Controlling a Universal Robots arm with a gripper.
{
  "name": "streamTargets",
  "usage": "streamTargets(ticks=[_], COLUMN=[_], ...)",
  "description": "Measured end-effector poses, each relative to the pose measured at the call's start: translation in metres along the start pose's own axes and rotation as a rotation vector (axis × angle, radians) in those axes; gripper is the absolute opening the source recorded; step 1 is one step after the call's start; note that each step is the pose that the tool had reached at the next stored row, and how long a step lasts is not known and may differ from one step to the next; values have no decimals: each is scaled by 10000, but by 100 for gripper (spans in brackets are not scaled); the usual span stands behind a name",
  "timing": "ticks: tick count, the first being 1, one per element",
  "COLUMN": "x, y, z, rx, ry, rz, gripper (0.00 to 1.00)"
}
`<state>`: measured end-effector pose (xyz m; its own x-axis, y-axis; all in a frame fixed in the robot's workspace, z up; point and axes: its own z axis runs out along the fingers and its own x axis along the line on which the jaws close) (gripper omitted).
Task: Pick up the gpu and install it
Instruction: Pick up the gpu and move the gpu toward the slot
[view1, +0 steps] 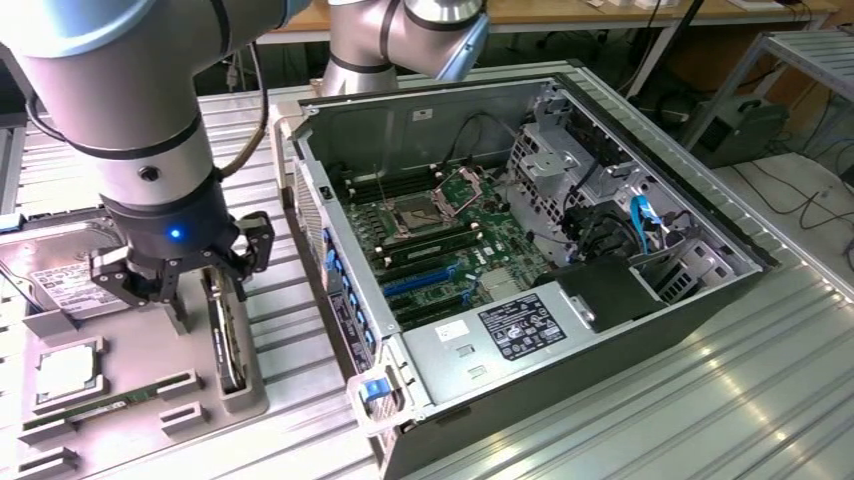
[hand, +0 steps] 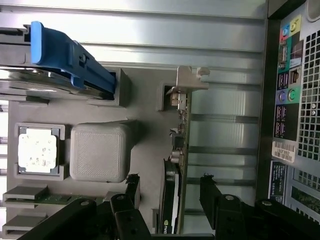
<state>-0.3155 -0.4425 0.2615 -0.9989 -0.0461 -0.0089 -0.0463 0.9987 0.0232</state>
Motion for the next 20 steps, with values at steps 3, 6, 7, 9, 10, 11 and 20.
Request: streamTargets(ticks=[3,6,7,9,10,11,20], x=[1,1,1,2,1,2,6], y=[-8,-10,-11,-12,-15,-23,-94], z=[62,104,118,147,162,173,275], rx=[0,1,1,1,1,3,2], ry=[0,0,0,1,1,3,-2], rz=[25,32,36,47,57,66,173], gripper=[60,60,60,60,60,60,60])
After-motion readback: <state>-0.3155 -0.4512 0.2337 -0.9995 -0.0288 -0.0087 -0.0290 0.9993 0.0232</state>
